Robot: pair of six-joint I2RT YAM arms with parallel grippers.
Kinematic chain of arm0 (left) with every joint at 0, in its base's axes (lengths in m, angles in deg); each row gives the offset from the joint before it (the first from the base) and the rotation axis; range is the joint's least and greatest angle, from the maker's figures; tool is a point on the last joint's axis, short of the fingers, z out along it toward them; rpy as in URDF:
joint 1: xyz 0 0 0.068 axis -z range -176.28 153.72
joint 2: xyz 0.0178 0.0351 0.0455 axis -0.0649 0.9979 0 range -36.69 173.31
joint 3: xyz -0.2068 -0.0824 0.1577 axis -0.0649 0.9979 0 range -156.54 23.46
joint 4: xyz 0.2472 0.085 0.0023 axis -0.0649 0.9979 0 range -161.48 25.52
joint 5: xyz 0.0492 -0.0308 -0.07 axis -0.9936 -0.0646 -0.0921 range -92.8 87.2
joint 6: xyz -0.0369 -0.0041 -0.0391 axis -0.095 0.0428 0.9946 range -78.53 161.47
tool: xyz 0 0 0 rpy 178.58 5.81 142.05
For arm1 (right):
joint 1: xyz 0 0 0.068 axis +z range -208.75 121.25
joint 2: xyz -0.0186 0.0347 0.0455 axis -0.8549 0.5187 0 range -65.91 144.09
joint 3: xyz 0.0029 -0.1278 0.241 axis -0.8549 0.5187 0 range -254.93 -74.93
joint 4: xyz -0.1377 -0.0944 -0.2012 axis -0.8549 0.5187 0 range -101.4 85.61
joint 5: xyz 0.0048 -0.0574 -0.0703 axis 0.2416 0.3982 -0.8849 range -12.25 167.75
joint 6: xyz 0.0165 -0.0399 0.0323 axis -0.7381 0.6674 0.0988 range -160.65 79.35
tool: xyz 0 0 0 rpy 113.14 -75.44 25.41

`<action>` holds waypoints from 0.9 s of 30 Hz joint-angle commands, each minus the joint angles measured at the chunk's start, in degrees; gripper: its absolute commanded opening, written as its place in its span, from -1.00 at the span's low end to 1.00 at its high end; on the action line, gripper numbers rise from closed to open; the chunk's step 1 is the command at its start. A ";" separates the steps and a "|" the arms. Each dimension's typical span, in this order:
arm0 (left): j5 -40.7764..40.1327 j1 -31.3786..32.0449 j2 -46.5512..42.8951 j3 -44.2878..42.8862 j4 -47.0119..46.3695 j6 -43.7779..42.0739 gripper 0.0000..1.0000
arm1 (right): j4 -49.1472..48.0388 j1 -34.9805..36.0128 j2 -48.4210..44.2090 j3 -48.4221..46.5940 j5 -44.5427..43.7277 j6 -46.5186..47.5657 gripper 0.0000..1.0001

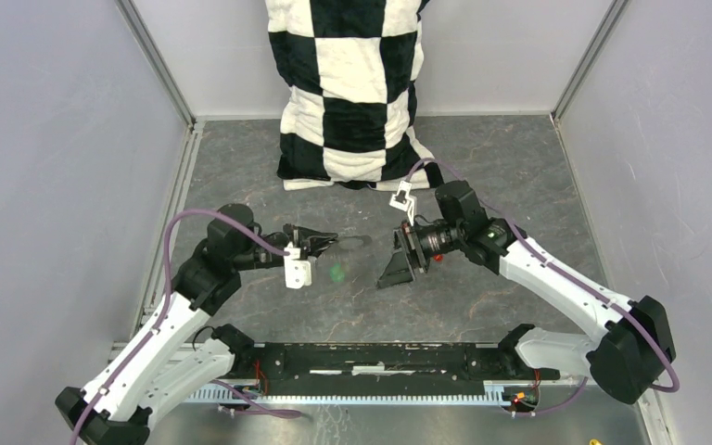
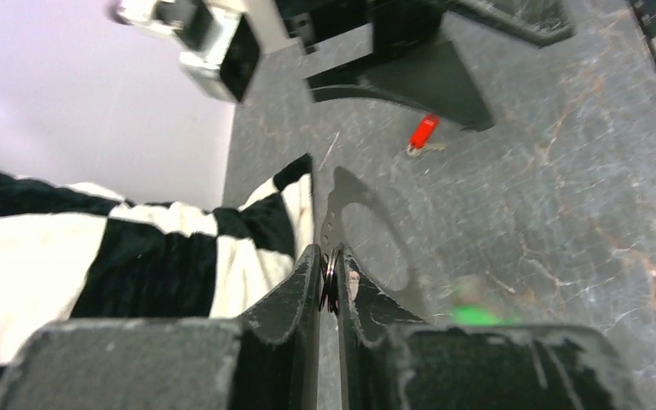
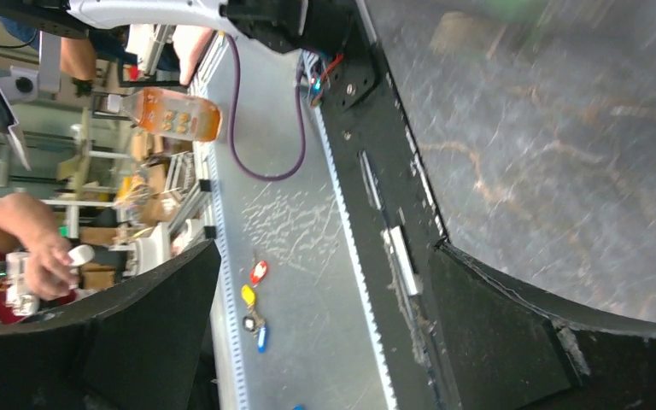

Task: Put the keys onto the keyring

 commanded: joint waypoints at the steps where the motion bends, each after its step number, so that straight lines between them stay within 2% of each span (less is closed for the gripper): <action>1: -4.66 0.01 -4.87 4.12 -12.56 -2.96 -0.96 | -5.62 0.06 -0.81 3.52 4.60 -5.67 0.96; 3: -3.49 0.01 -3.67 1.62 -5.98 -4.39 -0.96 | -4.52 -0.04 -0.66 1.84 4.41 -3.56 0.96; 7: 1.40 0.01 1.76 -5.59 8.85 -4.98 -0.96 | -0.86 0.01 -1.72 -4.84 -1.36 7.74 0.96; 11: 7.00 0.01 4.52 -8.85 13.34 0.93 -0.96 | -7.03 0.33 -8.70 -3.25 -13.75 22.41 0.96; 14: 11.94 0.05 6.28 -11.02 16.25 5.45 -0.96 | -12.65 0.33 -12.34 -0.41 -16.05 29.38 0.96; 18: 16.14 0.01 7.03 -12.35 16.40 11.79 -0.96 | -19.11 0.88 -12.95 0.95 -12.45 30.15 0.96; 24: 17.50 0.01 7.67 -12.65 11.53 20.02 -0.96 | -19.09 4.12 -12.21 0.99 -17.46 34.23 0.96; 26: 17.41 0.01 8.05 -12.92 11.19 20.35 -0.96 | -21.73 4.09 -12.91 1.45 -23.01 32.11 0.96; 27: 17.43 0.01 8.29 -13.08 11.13 20.56 -0.96 | -26.43 4.03 -14.93 3.50 -31.69 23.01 0.96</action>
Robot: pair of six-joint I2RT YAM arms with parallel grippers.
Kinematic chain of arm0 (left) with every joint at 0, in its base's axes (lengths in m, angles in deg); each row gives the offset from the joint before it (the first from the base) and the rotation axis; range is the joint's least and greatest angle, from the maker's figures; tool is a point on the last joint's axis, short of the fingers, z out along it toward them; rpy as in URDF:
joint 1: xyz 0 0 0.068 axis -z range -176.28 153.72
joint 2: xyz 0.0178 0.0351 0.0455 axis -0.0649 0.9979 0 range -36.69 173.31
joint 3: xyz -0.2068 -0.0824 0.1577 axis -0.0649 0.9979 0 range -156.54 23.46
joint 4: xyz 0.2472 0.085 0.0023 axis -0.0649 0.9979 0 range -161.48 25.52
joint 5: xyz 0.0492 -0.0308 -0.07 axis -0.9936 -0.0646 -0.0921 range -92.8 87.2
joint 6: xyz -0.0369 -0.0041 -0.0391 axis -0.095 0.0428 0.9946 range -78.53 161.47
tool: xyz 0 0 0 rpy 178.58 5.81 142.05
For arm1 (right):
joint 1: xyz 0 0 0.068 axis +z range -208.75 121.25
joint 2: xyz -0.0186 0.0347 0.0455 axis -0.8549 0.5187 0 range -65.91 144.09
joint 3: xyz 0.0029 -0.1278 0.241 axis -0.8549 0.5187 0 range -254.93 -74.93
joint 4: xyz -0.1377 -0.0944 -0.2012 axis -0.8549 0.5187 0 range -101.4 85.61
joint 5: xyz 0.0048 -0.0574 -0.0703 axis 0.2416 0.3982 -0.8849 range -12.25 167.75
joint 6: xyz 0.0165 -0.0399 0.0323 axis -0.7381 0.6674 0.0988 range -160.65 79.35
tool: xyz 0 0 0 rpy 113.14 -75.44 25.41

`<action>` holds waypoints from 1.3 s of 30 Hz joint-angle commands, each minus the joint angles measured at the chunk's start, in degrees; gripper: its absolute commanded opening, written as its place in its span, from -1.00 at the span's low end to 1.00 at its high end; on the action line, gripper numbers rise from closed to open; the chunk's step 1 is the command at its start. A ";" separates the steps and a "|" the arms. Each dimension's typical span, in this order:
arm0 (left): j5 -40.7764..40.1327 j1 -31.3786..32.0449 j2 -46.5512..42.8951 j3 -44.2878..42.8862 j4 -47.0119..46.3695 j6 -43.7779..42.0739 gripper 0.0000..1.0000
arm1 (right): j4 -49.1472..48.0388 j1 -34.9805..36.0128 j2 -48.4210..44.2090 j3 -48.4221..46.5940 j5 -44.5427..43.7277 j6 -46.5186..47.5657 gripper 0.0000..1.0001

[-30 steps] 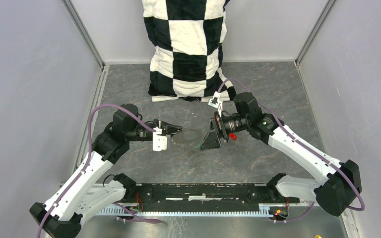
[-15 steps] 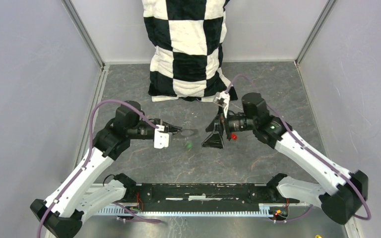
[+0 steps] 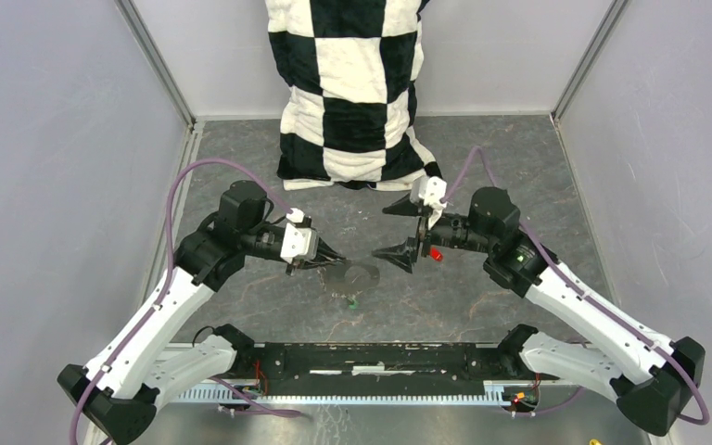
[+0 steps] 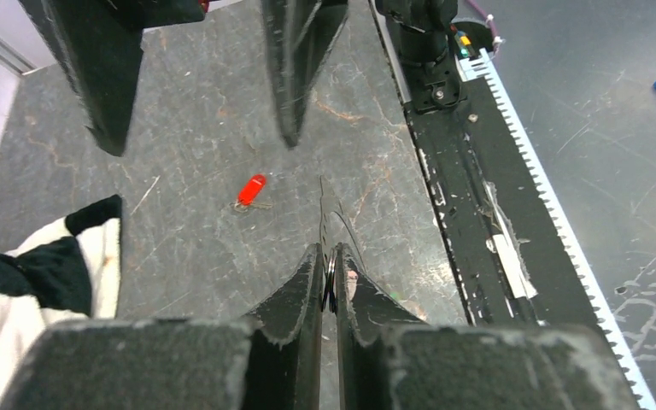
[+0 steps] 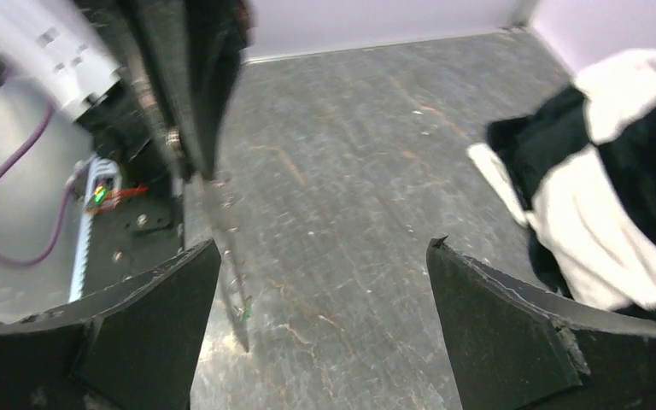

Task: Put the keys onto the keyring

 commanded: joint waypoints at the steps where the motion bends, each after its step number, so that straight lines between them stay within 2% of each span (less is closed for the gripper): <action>1: 3.03 0.03 0.75 -2.83 -3.39 5.93 -0.96 | -12.82 0.14 -4.98 4.01 -21.17 -13.21 0.96; 4: 2.75 0.03 0.92 -2.83 -4.64 8.03 -0.96 | -18.98 0.13 -9.10 8.33 -24.17 -12.50 0.96; 7: 2.38 0.03 0.65 -2.17 -5.75 9.27 -0.96 | -25.21 0.14 -12.12 14.22 -16.81 -7.79 0.96; 9: 2.36 0.04 0.57 -1.76 -6.10 9.78 -0.96 | -22.91 0.18 -11.23 13.07 -11.78 -6.21 0.93; 10: 2.43 0.05 0.53 -1.50 -6.36 10.10 -0.96 | -19.82 0.16 -9.69 11.23 -8.57 -4.25 0.79; 12: 2.46 0.03 0.63 -1.23 -7.28 10.86 -0.96 | -16.06 0.25 -6.81 8.52 -2.64 -2.70 0.71; 21: 2.72 -0.01 0.52 -0.78 -6.62 9.71 -0.96 | -13.68 1.64 -1.19 5.90 10.68 -2.24 0.80; 27: 2.50 0.03 0.53 -0.67 -6.65 8.46 -0.96 | -13.75 3.79 2.18 4.39 12.12 -4.22 0.76; 31: 3.03 0.02 0.29 -0.97 -6.57 8.13 -0.96 | -13.22 5.61 4.37 3.77 9.60 -4.16 0.58; 33: 3.33 0.03 0.17 -1.10 -6.57 8.14 -0.96 | -12.24 6.39 6.00 2.81 8.91 -4.05 0.42; 39: 3.69 0.04 -0.85 -0.77 -6.62 7.82 -0.96 | -10.49 7.84 9.73 0.33 8.35 -4.49 -0.31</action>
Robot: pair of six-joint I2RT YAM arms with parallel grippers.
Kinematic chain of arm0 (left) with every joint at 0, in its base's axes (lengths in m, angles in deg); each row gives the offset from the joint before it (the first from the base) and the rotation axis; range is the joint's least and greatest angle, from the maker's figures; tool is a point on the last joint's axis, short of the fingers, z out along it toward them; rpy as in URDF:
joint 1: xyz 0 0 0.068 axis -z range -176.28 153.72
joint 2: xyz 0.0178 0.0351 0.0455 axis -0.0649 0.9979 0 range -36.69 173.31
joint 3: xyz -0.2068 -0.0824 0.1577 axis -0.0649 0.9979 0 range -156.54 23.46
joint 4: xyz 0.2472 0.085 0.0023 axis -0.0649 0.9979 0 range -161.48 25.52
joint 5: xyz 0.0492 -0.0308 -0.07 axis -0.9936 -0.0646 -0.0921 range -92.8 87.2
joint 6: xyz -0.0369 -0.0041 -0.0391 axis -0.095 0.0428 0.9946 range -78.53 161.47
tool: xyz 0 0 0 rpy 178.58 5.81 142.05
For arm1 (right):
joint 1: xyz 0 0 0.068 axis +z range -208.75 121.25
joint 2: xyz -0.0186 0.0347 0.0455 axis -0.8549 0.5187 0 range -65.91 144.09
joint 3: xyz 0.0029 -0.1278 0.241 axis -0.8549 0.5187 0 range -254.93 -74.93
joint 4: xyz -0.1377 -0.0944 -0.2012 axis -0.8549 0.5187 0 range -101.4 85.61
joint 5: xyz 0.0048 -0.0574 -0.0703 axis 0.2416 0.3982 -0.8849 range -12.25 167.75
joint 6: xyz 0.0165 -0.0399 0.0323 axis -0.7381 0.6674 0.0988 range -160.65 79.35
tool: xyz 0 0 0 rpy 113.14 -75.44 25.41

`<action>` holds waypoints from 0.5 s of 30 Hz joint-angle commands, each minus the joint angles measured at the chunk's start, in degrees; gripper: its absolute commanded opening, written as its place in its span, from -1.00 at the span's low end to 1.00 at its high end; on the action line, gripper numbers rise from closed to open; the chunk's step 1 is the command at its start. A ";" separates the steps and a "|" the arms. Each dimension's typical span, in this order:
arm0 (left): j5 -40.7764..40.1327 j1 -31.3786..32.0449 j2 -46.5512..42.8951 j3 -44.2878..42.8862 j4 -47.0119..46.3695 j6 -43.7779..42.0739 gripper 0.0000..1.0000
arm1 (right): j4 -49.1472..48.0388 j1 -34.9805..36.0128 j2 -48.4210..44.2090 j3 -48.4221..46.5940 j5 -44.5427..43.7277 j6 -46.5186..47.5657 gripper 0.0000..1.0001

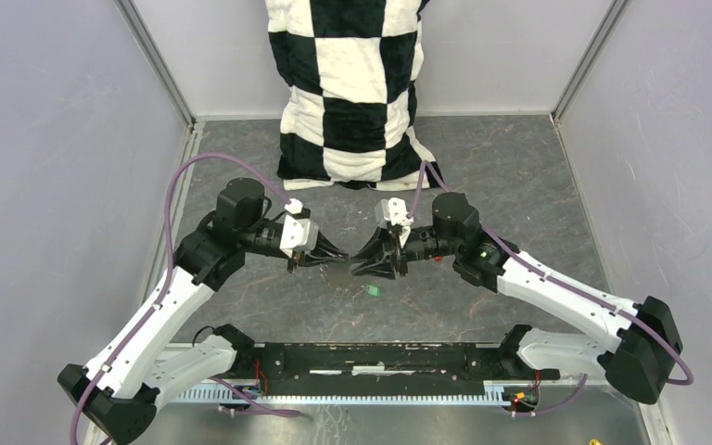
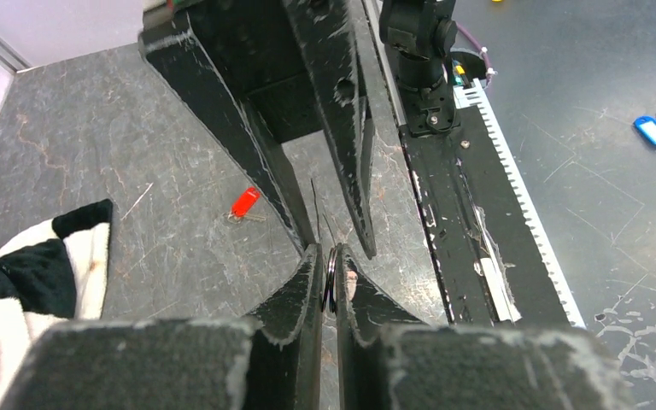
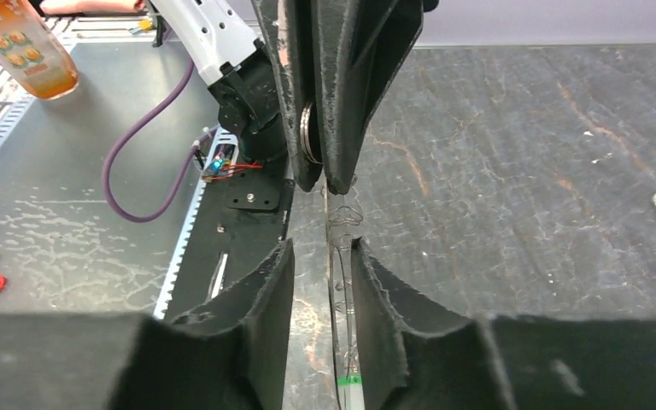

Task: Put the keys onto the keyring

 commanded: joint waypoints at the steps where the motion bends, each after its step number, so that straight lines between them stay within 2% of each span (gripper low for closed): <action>1: 2.69 0.03 -1.56 -0.58 -2.15 -0.51 -0.96 | -0.26 0.94 0.95 -3.10 -1.14 -0.60 -0.46; 3: 3.15 0.03 -1.68 -0.67 -2.07 -0.98 -0.96 | -1.16 1.48 -0.10 -2.28 -3.52 0.16 -0.84; 4: 3.40 0.03 -1.83 -0.67 -2.07 -1.38 -0.95 | -1.48 1.84 -0.73 -1.68 -5.35 1.03 -0.92; 5: 3.65 0.03 -2.02 -0.60 -2.10 -1.82 -0.85 | -1.93 2.17 -1.62 -1.08 -7.10 1.87 -0.98; 7: 3.80 0.03 -2.46 -0.35 -2.16 -2.63 -0.34 | -3.16 2.42 -3.04 0.26 -9.03 3.30 -0.99; 8: 3.72 0.03 -2.75 -0.24 -1.80 -3.44 -0.21 | -3.98 2.63 -3.86 0.87 -9.62 3.88 -0.99; 11: 2.61 0.03 -3.33 -0.47 0.44 -7.76 0.04 | -5.15 2.79 -6.21 2.34 -10.54 6.54 -0.99; 15: 0.46 0.03 -4.47 -0.56 2.96 -13.17 0.27 | -1.69 2.99 -7.18 1.53 -9.76 10.44 -0.99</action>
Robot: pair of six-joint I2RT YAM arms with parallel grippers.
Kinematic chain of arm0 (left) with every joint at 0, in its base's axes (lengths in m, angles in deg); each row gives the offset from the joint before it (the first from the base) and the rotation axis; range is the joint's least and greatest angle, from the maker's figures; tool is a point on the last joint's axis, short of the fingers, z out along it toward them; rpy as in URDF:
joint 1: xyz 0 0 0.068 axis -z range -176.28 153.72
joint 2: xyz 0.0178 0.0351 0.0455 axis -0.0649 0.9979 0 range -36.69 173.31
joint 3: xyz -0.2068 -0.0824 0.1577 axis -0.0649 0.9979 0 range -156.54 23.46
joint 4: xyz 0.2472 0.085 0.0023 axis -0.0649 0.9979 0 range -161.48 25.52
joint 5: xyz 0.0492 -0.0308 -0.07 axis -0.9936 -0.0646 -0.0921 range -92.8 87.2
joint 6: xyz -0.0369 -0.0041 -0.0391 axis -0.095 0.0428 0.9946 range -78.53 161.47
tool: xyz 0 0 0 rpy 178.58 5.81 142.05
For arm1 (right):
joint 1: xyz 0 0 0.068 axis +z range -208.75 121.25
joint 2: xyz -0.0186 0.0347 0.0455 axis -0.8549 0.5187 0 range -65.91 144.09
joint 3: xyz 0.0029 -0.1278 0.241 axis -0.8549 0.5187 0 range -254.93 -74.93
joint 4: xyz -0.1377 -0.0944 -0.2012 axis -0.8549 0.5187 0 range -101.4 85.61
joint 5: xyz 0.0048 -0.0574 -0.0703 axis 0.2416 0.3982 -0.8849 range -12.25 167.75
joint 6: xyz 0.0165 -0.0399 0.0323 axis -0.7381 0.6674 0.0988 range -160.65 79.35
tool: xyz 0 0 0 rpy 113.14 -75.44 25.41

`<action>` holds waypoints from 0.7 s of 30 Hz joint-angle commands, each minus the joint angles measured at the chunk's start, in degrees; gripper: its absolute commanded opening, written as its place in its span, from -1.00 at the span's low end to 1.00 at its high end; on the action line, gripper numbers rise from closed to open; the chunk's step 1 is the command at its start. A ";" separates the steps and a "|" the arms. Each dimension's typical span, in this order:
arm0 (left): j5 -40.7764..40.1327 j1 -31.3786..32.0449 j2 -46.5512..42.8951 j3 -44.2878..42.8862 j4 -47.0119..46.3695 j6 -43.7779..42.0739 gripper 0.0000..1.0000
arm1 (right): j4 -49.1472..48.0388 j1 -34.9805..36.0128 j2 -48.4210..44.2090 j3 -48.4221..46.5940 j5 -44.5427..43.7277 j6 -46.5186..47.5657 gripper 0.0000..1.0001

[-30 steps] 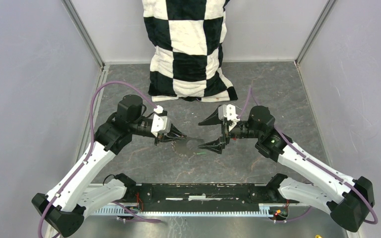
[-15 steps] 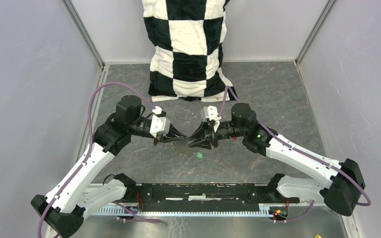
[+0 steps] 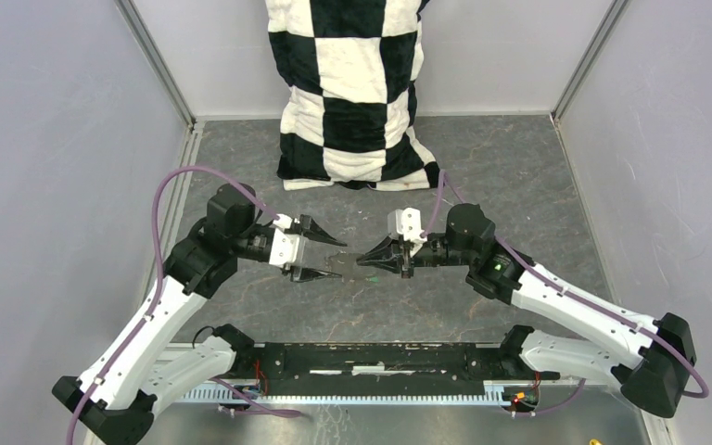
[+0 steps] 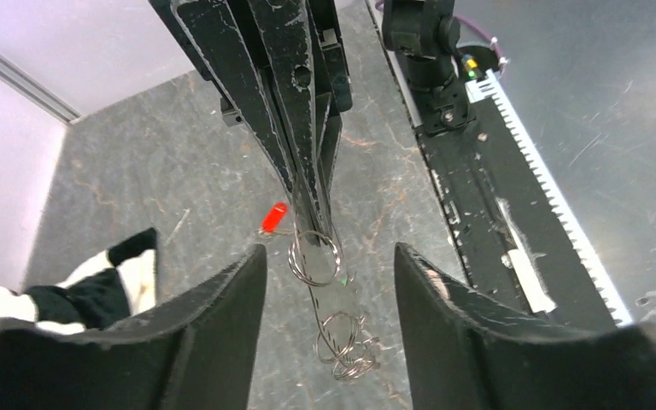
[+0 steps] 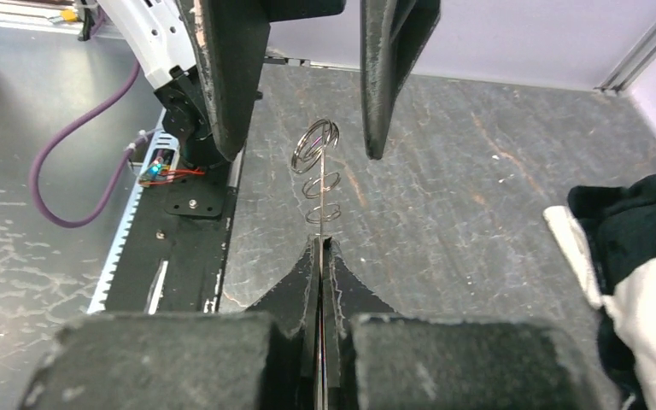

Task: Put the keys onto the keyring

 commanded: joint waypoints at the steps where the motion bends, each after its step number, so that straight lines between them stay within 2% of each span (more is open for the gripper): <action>1: -1.52 0.03 -1.76 -0.39 2.27 -8.97 0.36 | -0.55 0.42 -1.67 -1.22 -0.77 5.77 -0.99; 3: -3.40 0.03 -2.54 0.05 2.29 -12.24 0.50 | 1.26 0.57 -1.58 -2.01 0.13 7.31 -0.99; 9: -7.18 0.03 -3.85 0.63 0.37 -11.69 0.54 | 5.52 0.94 -2.33 -3.15 -1.32 10.67 -0.99; 14: -7.21 0.03 -9.41 5.02 3.87 -28.80 0.50 | 7.90 0.98 -3.01 -4.04 -1.72 12.20 -0.99; 18: -6.89 0.03 -10.28 5.25 1.53 -25.72 0.33 | 9.65 0.94 -3.39 -4.34 -1.83 12.40 -0.99; 21: -6.68 0.03 -8.39 3.31 1.35 -21.58 0.29 | 8.96 0.93 -3.13 -4.34 -1.53 11.58 -0.99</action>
